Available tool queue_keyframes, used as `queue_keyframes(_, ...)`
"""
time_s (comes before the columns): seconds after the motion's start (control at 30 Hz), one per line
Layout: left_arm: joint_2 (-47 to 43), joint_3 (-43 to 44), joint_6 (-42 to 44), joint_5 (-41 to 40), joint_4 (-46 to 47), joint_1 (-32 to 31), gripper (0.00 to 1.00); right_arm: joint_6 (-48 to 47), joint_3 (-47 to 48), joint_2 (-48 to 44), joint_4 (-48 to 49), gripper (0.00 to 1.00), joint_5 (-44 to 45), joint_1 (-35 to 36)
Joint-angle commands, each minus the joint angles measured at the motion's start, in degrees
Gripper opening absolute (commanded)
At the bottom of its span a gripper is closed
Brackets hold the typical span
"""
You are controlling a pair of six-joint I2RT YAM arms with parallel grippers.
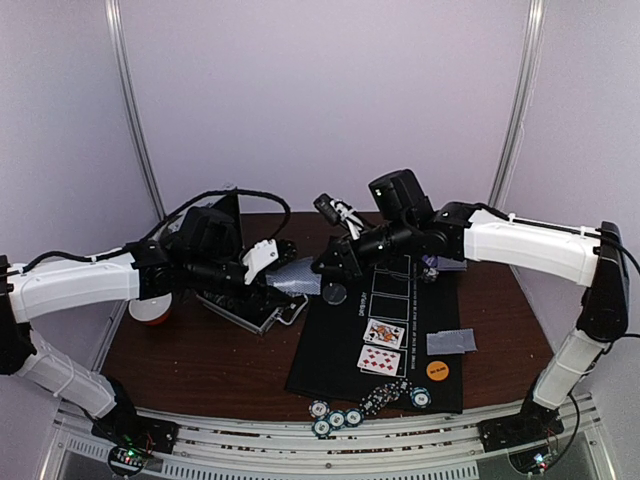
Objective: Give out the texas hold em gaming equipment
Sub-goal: Pick up the poker card from the face-down deck piles.
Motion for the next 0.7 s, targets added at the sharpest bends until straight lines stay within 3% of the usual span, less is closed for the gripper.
queue_keyframes(0.0, -1.43, 0.27, -0.51, 2.91, 3.08, -0.19, 0.41, -2.21, 2.51, -2.61, -3.93, 0.02, -0.99, -0.41)
queue_keyframes(0.67, -1.45, 0.39, -0.65, 2.82, 3.00, -0.10, 0.41, -6.77, 3.80, -5.64, -10.77, 0.01, 0.38, -0.47)
